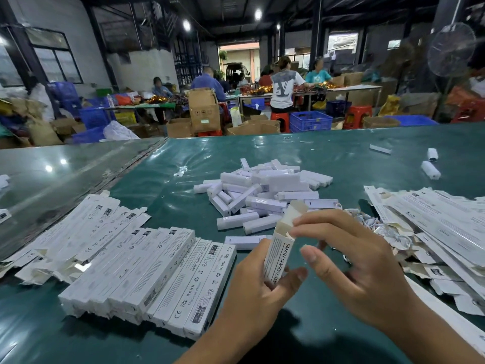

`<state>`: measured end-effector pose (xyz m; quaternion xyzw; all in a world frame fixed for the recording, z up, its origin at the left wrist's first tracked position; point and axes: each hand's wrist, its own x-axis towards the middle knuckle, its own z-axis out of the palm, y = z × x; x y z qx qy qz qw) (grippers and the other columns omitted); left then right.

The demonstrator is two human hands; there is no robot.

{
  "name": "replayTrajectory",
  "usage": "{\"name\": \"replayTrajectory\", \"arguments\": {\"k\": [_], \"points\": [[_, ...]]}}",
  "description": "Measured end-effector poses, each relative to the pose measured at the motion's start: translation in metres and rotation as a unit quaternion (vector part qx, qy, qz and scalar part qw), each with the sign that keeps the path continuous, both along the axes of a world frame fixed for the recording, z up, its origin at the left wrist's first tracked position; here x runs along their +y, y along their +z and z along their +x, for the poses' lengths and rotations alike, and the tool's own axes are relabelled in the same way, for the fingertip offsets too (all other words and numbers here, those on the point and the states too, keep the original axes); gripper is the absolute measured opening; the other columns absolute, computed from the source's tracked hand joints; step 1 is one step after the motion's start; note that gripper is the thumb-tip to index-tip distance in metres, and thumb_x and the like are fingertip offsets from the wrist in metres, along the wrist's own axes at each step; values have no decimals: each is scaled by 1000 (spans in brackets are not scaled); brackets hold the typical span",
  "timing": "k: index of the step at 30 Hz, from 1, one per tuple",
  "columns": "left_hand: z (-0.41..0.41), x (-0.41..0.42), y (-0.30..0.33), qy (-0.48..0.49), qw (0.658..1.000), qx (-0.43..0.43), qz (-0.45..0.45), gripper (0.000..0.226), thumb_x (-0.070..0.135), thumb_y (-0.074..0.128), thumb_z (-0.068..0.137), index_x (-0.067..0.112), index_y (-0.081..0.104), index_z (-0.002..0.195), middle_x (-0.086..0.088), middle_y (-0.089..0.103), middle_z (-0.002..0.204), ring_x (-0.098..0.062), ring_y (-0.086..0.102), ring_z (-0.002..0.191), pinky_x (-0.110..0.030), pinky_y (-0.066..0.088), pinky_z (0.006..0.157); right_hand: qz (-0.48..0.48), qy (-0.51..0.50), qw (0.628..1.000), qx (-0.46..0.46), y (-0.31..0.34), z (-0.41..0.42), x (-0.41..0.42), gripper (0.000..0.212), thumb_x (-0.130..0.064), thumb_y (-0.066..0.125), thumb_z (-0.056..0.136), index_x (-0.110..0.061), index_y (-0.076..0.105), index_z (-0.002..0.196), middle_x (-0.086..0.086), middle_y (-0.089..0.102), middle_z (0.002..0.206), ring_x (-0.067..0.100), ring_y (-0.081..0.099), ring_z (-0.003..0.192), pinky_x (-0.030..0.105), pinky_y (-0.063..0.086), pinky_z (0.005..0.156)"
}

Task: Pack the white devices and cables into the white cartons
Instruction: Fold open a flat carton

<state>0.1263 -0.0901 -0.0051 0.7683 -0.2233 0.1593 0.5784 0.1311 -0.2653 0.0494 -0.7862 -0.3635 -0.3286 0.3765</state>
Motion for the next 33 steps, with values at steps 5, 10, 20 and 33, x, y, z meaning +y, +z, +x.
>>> {"name": "replayTrajectory", "arguments": {"k": [5, 10, 20, 33], "points": [[-1, 4, 1, -32, 995, -66, -71, 49, 36, 60, 100, 28, 41, 144, -3, 60, 128, -27, 61, 116, -38, 54, 94, 14, -4, 1000, 1, -3, -2, 3, 26, -27, 56, 95, -15, 76, 108, -1, 62, 110, 16, 62, 107, 21, 49, 81], [4, 9, -1, -11, 991, -116, -60, 44, 35, 60, 102, 24, 46, 143, -8, 60, 128, -34, 60, 115, -58, 52, 87, 45, 11, 998, 29, -5, -1, 6, 25, -30, 56, 95, -21, 78, 105, -3, 60, 108, 16, 63, 104, 18, 46, 84], [-2, 4, 3, -22, 986, -142, -85, 32, 29, 71, 96, 28, 57, 125, -11, 63, 124, -39, 63, 111, -51, 58, 83, 204, 159, 933, 251, 0, -3, 13, 31, -43, 54, 94, -33, 71, 118, -3, 75, 111, 10, 69, 100, 16, 50, 84], [-9, -2, 5, 0, 988, -117, -102, 51, 42, 78, 86, 41, 45, 125, 2, 65, 116, -27, 66, 100, -39, 60, 67, 128, 22, 988, 84, -6, -6, 11, 13, -35, 69, 89, -26, 77, 93, -11, 74, 91, 17, 71, 85, 37, 55, 72]]}}
